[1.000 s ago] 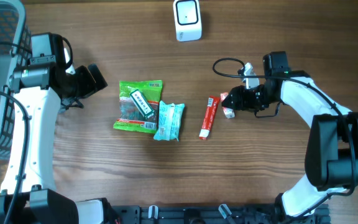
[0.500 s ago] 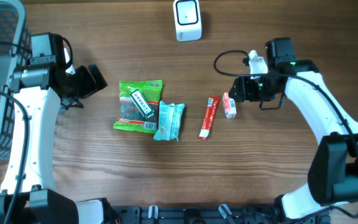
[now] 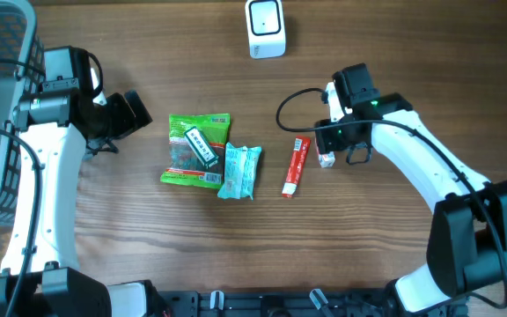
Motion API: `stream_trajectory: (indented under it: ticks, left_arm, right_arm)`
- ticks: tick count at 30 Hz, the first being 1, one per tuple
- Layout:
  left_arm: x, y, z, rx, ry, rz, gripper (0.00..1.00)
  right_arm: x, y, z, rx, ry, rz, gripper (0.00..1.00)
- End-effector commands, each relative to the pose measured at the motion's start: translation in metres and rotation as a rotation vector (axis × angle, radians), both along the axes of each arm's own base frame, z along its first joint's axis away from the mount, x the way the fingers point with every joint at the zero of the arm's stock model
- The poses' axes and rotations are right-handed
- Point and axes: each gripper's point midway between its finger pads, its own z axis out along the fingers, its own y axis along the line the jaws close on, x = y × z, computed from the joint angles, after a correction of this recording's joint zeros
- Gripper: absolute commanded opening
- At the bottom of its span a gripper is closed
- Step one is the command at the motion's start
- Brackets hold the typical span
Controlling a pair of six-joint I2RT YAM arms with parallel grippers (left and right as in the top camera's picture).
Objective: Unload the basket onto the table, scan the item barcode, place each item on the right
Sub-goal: 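Reach the right gripper back to the pile toward the teal pack, then grasp the light-teal wipes pack under the green bag with the right gripper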
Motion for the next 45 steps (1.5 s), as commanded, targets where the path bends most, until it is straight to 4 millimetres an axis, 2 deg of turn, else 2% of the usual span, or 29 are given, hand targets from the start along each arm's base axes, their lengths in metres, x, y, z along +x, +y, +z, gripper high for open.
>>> stream_trajectory:
  ticks: [1,5,9,12,14,17,18,20,22,27,29,30,31,33,34,35,36,37,38,39,42,45]
  left_arm:
    - [0.0,-0.001,-0.003,-0.006,0.007,-0.018,1.0]
    - [0.0,-0.001,-0.003,-0.006,0.007,-0.018,1.0]
    - [0.0,-0.001,-0.003,-0.006,0.007,-0.018,1.0]
    - [0.0,-0.001,-0.003,-0.006,0.007,-0.018,1.0]
    - [0.0,-0.001,-0.003,-0.006,0.007,-0.018,1.0]
    - [0.0,-0.001,-0.003,-0.006,0.007,-0.018,1.0]
    - [0.0,-0.001,-0.003,-0.006,0.007,-0.018,1.0]
    - [0.0,-0.001,-0.003,-0.006,0.007,-0.018,1.0]
    - [0.0,-0.001,-0.003,-0.006,0.007,-0.018,1.0]
    - [0.0,-0.001,-0.003,-0.006,0.007,-0.018,1.0]
    - [0.0,-0.001,-0.003,-0.006,0.007,-0.018,1.0]
    - [0.0,-0.001,-0.003,-0.006,0.007,-0.018,1.0]
    - [0.0,-0.001,-0.003,-0.006,0.007,-0.018,1.0]
    - [0.0,-0.001,-0.003,-0.006,0.007,-0.018,1.0]
    - [0.0,-0.001,-0.003,-0.006,0.007,-0.018,1.0]
    - [0.0,-0.001,-0.003,-0.006,0.007,-0.018,1.0]
    - [0.0,-0.001,-0.003,-0.006,0.007,-0.018,1.0]
    - [0.0,-0.001,-0.003,-0.006,0.007,-0.018,1.0]
    - [0.0,-0.001,-0.003,-0.006,0.007,-0.018,1.0]
    - [0.0,-0.001,-0.003,-0.006,0.007,-0.018,1.0]
    - [0.0,-0.001,-0.003,-0.006,0.007,-0.018,1.0]
    - [0.0,-0.001,-0.003,-0.006,0.007,-0.018,1.0]
  right_arm:
    - [-0.013,0.004,-0.019,0.032,0.036,-0.001,0.57]
    - [-0.016,0.003,-0.027,0.033,0.033,0.0,0.56]
    - [-0.013,0.004,-0.03,0.038,0.016,0.0,0.33]
    - [-0.013,0.004,-0.03,0.038,0.016,0.0,0.25]
    - [-0.013,0.004,-0.03,0.038,0.015,0.0,0.25]
    - [-0.012,0.002,-0.029,0.027,0.008,0.0,0.54]
    - [-0.007,0.001,-0.026,0.019,-0.005,-0.002,0.59]
    - [-0.002,0.003,-0.016,0.019,-0.021,0.017,0.59]
    - [0.007,0.006,0.004,0.025,-0.046,0.022,0.59]
    - [0.031,0.027,0.084,0.064,-0.156,0.053,0.65]
    - [0.027,0.058,0.11,0.158,-0.175,0.125,0.71]
    - [0.017,0.085,0.116,0.257,-0.157,0.193,0.89]
    - [0.005,0.108,0.119,0.346,-0.129,0.252,1.0]
    - [-0.02,0.142,0.116,0.465,-0.05,0.348,1.0]
    - [-0.029,0.151,0.112,0.481,-0.021,0.373,0.91]
    - [-0.047,0.165,0.097,0.475,0.029,0.415,0.58]
    - [-0.057,0.173,0.089,0.469,0.053,0.437,0.35]
    - [-0.067,0.18,0.081,0.465,0.085,0.444,0.19]
    - [-0.076,0.185,0.07,0.451,0.122,0.434,0.08]
    - [-0.087,0.189,0.057,0.434,0.167,0.418,0.04]
    - [-0.102,0.196,0.034,0.432,0.242,0.379,0.05]
    - [-0.113,0.213,0.022,0.531,0.275,0.386,0.14]
